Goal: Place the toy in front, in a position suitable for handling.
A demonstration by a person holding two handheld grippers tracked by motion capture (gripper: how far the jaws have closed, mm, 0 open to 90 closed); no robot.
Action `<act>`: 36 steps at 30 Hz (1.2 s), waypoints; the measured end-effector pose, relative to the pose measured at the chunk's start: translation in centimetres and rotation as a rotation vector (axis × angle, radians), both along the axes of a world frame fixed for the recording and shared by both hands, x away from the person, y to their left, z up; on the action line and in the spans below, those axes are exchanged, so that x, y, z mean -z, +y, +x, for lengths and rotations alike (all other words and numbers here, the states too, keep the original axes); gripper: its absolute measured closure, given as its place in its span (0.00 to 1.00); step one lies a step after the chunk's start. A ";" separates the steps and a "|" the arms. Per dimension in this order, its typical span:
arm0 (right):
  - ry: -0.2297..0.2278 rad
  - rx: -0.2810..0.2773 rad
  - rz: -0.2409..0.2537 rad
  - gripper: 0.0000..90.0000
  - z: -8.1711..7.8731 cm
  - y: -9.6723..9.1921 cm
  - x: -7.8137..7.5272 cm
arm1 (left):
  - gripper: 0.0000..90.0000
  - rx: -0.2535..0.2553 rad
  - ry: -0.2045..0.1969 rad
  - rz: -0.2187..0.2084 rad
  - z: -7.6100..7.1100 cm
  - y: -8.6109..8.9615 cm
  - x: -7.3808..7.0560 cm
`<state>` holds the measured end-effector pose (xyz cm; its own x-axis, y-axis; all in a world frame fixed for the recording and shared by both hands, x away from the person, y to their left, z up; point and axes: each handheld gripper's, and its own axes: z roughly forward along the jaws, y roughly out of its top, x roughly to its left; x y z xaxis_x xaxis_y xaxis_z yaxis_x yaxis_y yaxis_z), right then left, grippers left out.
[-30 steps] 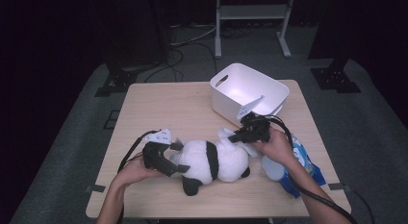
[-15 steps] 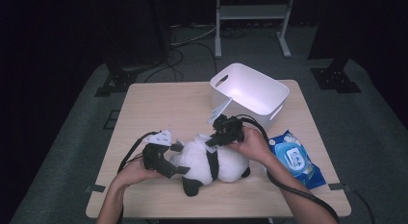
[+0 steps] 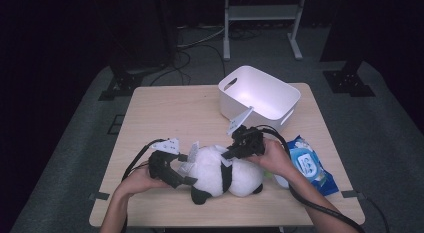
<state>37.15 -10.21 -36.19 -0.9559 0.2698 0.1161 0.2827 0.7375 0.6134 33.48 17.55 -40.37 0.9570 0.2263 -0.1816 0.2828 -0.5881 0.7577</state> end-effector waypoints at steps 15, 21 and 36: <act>-0.053 -0.076 -0.001 0.90 0.7 6.0 -2.6 | 0.17 0.007 -0.011 -0.008 -0.2 -0.1 0.0; -0.038 -0.076 -0.020 0.90 2.1 7.9 -2.0 | 0.17 0.005 -0.011 -0.001 -0.1 0.0 0.0; 0.011 0.002 -0.024 0.90 3.0 3.2 -0.5 | 0.17 0.010 -0.008 0.010 -0.1 -0.2 0.0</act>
<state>40.18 -6.96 -35.67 -0.9541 0.2744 0.1201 0.2907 0.7513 0.5925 33.42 17.40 -40.41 0.9605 0.2189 -0.1718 0.2711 -0.5981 0.7542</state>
